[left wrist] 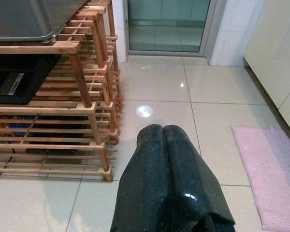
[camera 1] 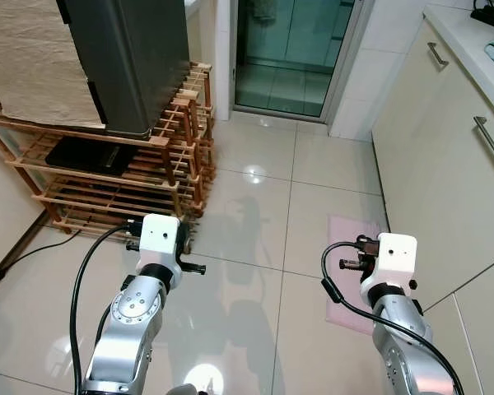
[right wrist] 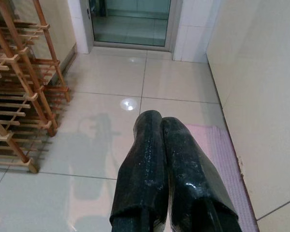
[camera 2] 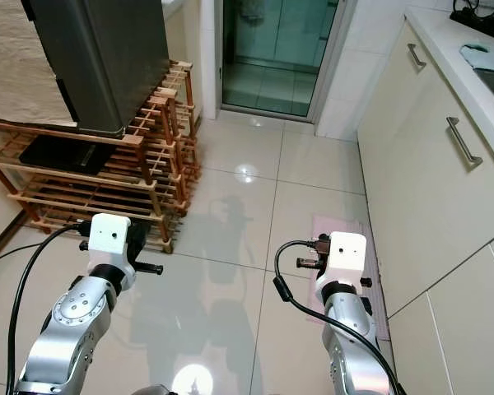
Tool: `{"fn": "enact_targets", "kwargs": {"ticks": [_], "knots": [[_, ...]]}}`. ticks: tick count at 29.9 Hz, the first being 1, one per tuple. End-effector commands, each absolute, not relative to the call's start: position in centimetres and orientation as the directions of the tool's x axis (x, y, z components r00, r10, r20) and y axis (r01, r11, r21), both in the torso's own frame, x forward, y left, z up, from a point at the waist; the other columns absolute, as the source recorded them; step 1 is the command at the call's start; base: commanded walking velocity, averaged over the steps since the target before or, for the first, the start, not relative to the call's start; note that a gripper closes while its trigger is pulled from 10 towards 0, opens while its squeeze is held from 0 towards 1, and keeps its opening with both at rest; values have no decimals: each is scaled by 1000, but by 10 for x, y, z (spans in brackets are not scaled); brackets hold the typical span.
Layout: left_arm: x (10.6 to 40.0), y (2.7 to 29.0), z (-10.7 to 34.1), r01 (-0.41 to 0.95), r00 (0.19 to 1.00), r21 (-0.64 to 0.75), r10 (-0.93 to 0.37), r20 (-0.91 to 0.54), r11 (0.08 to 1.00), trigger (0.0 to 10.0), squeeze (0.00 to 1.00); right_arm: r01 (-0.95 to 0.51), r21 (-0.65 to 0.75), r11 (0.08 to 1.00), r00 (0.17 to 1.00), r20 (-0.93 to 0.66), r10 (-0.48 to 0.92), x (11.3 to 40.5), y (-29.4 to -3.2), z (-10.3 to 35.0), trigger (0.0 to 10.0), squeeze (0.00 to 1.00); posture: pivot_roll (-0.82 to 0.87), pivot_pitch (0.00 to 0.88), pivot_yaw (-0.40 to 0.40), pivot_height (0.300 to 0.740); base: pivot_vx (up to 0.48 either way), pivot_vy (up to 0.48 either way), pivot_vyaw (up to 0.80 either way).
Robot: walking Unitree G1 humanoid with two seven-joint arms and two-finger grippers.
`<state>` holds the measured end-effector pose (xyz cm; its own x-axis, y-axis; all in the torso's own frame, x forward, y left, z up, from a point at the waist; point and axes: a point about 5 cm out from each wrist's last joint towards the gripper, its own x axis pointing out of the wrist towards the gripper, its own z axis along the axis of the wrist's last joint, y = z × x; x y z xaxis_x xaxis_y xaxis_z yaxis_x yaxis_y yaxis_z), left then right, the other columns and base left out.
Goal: Restocking fridge
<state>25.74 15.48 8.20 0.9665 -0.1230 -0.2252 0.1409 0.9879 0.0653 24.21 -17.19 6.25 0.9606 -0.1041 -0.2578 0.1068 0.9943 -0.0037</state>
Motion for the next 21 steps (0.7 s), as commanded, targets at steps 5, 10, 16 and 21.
{"fn": "enact_targets", "kwargs": {"ticks": [5,10,16,21], "knots": [[260,151,87,160,968,79,-140,-207,984,10000,0,118,-21,993,956,-269,-119,242,-174,61,10000,0,0,0,0,740,0,0,0],[266,157,94,136,977,129,-112,-182,982,10000,0,56,43,998,988,-149,-49,247,-170,76,10000,0,5,16,-11,740,0,0,0],[266,157,94,137,977,128,-113,-179,982,10000,0,55,121,991,992,-124,-40,246,-171,81,10000,0,3,16,-12,740,0,0,0],[267,156,95,142,977,132,-118,-176,981,10000,0,67,136,988,994,-95,-55,245,-172,85,10000,0,1,15,-14,740,0,0,0]]}}
